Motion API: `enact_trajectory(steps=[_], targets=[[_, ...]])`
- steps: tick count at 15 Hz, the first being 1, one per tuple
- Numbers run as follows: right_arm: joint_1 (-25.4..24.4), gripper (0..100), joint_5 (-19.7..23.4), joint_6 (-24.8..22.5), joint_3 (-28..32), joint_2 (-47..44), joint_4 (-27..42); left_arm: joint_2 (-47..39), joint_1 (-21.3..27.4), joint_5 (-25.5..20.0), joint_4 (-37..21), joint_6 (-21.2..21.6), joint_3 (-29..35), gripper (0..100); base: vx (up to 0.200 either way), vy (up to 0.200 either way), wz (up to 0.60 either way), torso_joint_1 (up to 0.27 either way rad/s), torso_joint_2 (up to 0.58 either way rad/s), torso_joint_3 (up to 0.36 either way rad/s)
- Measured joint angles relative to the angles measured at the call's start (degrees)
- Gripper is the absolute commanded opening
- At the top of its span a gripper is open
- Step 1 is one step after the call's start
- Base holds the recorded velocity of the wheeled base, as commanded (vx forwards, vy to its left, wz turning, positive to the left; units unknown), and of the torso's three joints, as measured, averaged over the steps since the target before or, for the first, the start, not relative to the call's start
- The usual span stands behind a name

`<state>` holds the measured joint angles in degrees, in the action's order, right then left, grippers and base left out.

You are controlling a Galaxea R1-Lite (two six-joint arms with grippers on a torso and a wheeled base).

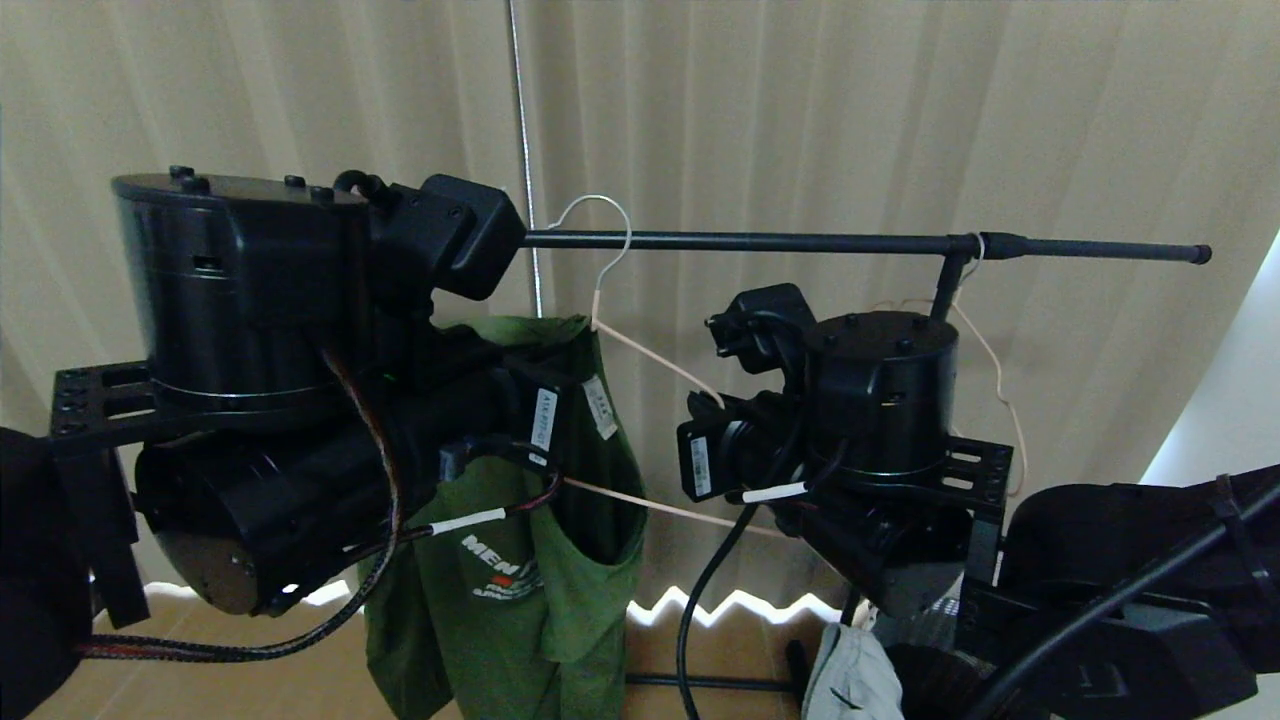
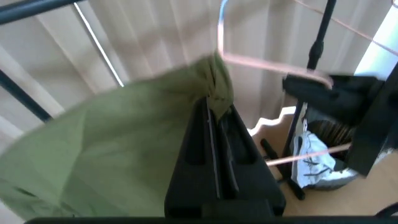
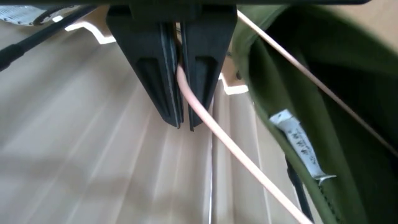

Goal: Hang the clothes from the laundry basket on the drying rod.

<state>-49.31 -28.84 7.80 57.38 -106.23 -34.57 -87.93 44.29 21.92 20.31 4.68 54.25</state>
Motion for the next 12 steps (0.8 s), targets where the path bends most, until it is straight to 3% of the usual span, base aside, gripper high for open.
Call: enact_trajectory(steps=[3,4,12], targets=[[0.23,0,-0.06,0.00,-0.17,1.27,-0.02,0.61,0.09,0.00,0.00,0.35,-1.06,0,0.000,0.000,0.00,0.000,0.00,0.000],[0.34,0,-0.06,0.00,-0.17,1.51,-0.02,0.91,0.09,0.02,0.02,1.52,-1.68,100,0.000,0.000,0.00,0.000,0.00,0.000],[4.69,0,-0.16,0.16,-2.45,3.80,-0.02,5.22,-0.24,-0.16,0.07,4.29,-5.22,100,0.000,0.000,0.00,0.000,0.00,0.000]])
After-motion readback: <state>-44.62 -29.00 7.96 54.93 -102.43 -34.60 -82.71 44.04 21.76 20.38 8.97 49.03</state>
